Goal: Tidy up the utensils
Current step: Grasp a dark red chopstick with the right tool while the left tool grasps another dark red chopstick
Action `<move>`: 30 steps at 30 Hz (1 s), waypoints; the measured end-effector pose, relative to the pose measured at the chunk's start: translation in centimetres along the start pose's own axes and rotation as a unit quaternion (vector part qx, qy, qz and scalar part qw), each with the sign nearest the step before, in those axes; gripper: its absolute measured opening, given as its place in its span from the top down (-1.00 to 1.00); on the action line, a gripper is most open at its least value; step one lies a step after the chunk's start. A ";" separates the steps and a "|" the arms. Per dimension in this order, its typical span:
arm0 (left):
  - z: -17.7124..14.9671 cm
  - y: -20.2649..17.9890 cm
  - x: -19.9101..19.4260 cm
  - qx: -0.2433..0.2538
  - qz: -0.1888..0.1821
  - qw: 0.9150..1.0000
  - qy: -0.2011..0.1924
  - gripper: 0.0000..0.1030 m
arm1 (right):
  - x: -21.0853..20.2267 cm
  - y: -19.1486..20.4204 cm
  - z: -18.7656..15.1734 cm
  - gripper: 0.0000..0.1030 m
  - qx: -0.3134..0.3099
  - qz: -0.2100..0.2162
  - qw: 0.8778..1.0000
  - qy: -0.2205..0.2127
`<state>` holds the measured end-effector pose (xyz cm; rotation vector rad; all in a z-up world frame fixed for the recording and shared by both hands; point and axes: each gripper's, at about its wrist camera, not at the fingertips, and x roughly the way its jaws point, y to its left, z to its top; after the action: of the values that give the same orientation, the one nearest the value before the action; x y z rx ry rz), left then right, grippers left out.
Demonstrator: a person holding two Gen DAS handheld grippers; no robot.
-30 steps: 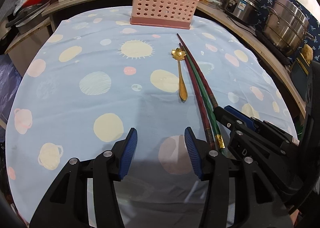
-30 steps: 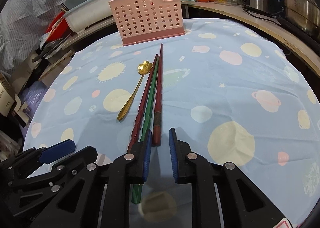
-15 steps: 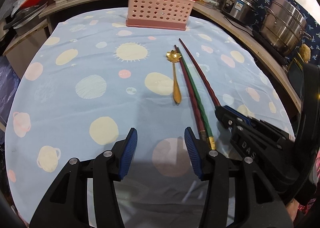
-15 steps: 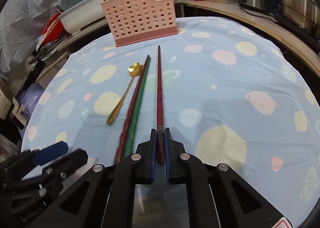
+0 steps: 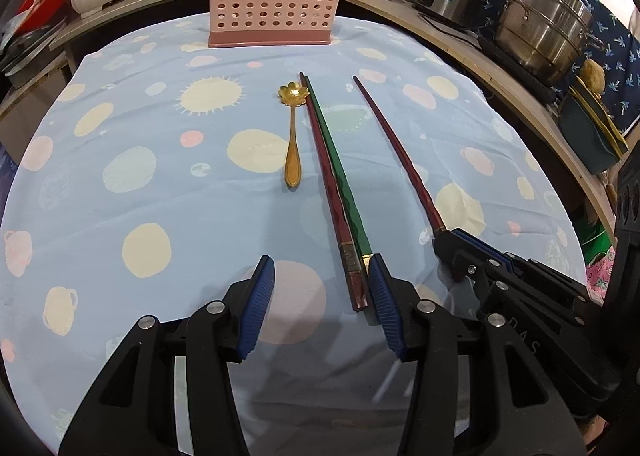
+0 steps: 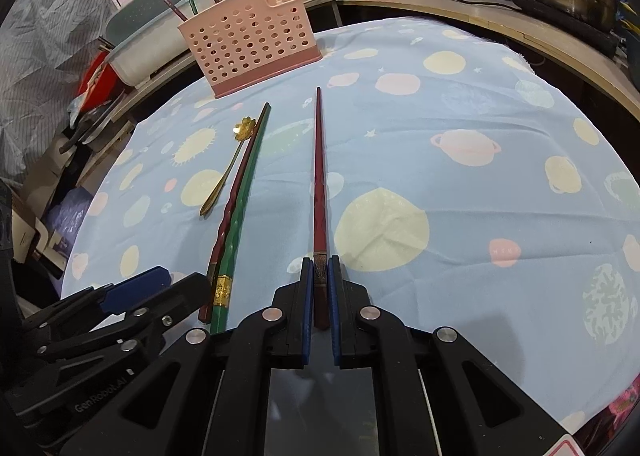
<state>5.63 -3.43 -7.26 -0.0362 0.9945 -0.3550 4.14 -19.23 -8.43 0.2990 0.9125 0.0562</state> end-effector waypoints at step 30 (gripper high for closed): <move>0.0 0.4 0.4 0.015 0.023 1.000 -0.014 0.87 | -0.6 0.3 -0.3 0.86 -0.003 0.001 1.000 -0.003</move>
<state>5.93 -3.22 -7.66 0.0078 0.9611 -0.3265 3.53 -18.97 -8.08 0.2942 0.9069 0.0594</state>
